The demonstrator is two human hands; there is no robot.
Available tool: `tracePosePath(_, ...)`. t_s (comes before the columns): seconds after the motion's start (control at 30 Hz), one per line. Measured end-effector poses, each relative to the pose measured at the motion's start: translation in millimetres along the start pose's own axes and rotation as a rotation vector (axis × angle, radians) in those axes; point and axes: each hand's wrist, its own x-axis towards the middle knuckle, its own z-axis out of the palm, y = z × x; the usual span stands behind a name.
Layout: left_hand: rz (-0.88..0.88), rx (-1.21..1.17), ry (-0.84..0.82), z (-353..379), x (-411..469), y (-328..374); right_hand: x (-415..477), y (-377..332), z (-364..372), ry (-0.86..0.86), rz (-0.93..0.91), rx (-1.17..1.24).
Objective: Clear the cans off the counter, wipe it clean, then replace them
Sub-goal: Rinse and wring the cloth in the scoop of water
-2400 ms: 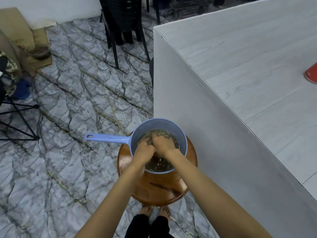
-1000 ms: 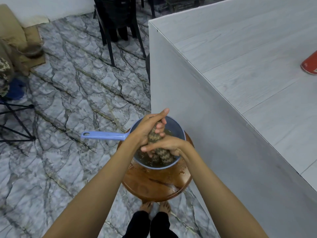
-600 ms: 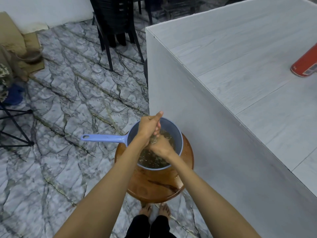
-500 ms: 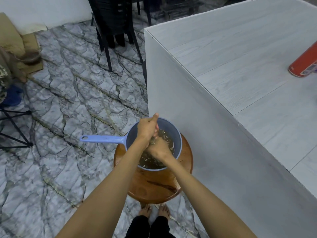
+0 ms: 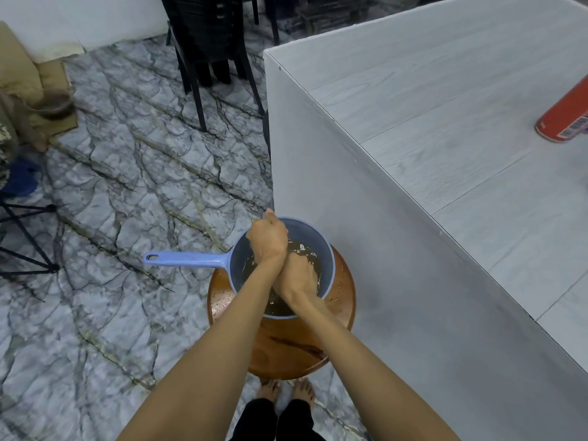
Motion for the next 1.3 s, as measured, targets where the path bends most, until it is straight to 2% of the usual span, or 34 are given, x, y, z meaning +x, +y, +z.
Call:
tracePosePath(0.1, 0.037, -0.029, -0.102, -3.8, -1.1, 2.4, 6.9, 0.9, -5.0, -0.074, 0.009, 0.070)
tracePosePath(0.17, 0.050, -0.099, -0.295, -10.6, -3.0, 5.7, 13.0, 2.7, -14.9, -0.185, -0.020, 0.219)
tracePosePath(0.23, 0.041, -0.167, -0.489, -19.0, -2.5, 8.0, 15.5, 4.8, -32.6, -0.386, -0.058, 0.412)
tracePosePath(0.3, 0.079, -0.071, -0.620, -29.8, -0.5, 4.3, 14.5, 7.3, -51.0, -0.643, -0.063, 0.647)
tracePosePath(0.37, 0.059, 0.025, -0.737, -40.7, -2.6, -1.5, 16.6, 9.2, -66.1, -0.802, -0.052, 0.801)
tracePosePath(0.43, 0.003, -0.011, -0.920, -47.2, -6.1, -5.0, 20.0, 8.1, -77.3, -0.869, -0.054, 0.824)
tracePosePath(0.5, 0.029, -0.038, -1.028, -51.1, -10.2, -2.1, 20.7, 4.1, -83.2, -0.941, -0.069, 0.728)
tracePosePath(0.57, 0.107, -0.044, -1.038, -54.4, -10.4, 1.9, 21.1, 2.7, -83.7, -1.004, -0.073, 0.647)
tracePosePath(0.67, 0.213, -0.093, -1.055, -61.3, -12.3, 6.8, 23.6, 7.0, -83.3, -1.071, -0.129, 0.757)
tracePosePath(0.8, 0.206, -0.379, -0.983, -62.2, -17.9, 16.5, 30.1, 10.6, -83.0, -1.315, -0.228, 0.897)
tracePosePath(0.87, 0.235, -0.415, -0.938, -58.6, -17.6, 20.0, 36.1, 10.3, -85.2, -1.391, -0.221, 0.905)
tracePosePath(0.97, 0.223, -0.446, -0.915, -55.2, -12.9, 23.2, 42.4, 5.2, -92.2, -1.384, -0.169, 0.782)
tracePosePath(1.1, 0.080, -0.625, -0.854, -45.8, -2.3, 23.5, 43.2, -6.6, -86.0, -1.220, -0.080, 0.521)
tracePosePath(1.23, 0.043, -0.480, -0.733, -37.5, 4.0, 15.2, 36.4, -11.2, -62.5, -1.034, 0.012, 0.399)
tracePosePath(1.3, 0.032, -0.363, -0.688, -33.2, 4.4, 7.2, 31.0, -8.5, -50.2, -0.886, 0.037, 0.266)
